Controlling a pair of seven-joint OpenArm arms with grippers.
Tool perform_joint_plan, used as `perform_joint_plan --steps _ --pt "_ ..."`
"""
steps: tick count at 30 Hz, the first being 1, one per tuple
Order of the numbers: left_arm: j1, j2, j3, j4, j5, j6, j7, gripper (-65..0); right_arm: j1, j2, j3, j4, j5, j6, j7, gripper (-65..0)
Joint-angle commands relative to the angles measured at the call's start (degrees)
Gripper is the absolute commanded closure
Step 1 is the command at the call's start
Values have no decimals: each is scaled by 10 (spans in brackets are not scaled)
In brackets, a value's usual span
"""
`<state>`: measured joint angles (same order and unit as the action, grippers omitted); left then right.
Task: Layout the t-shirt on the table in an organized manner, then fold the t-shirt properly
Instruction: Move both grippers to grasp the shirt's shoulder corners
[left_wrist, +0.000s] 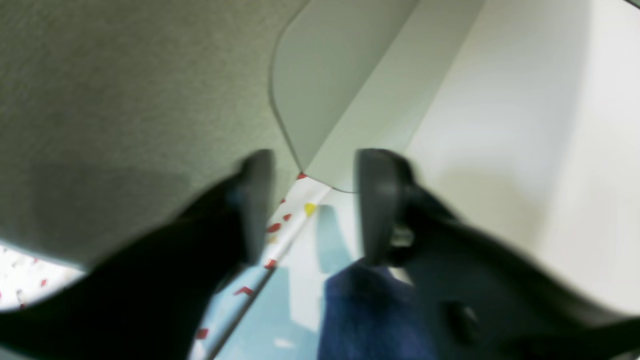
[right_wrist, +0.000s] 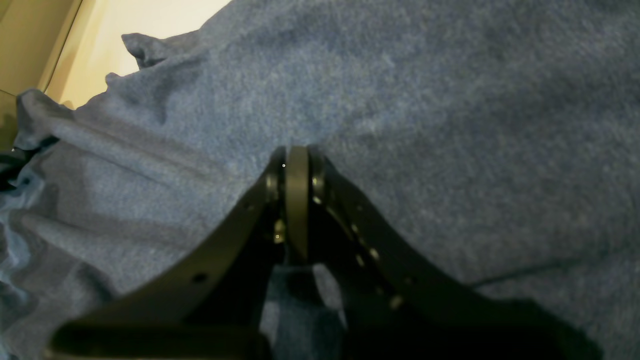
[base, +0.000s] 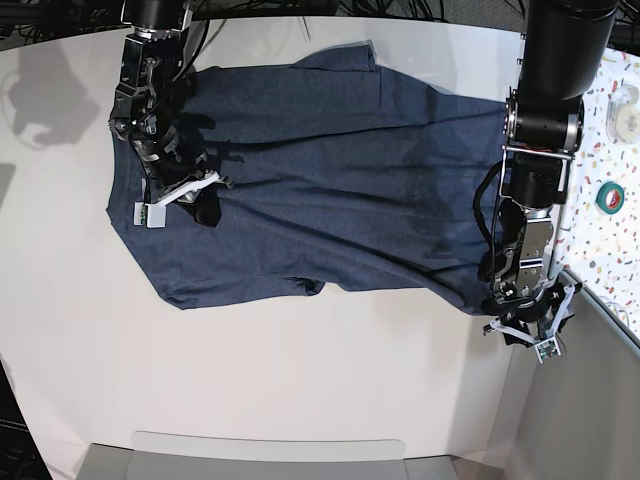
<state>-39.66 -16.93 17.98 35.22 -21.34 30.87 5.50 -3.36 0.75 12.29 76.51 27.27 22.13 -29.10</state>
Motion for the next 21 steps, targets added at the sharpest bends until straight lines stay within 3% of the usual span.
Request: perform_joint_plan --steps 1,5,12,18,21 --pt "-14 -8 -3 25 10 21 -20 -365 -22 3 1 -8 -74 -43 -126 0" --pt "66 -24 -3 147 10 64 -20 -356 -15 4 1 41 -74 -43 -126 0" --pt "211 -73 -9 423 10 63 -18 -353 9 7 1 126 -74 -43 -126 0" --pt "299 -84 -93 587 7 62 86 -348 42 6 1 146 -73 -43 -126 0" --pt "338 -84 -138 632 6 61 142 -277 57 6 1 146 -73 -44 -126 0"
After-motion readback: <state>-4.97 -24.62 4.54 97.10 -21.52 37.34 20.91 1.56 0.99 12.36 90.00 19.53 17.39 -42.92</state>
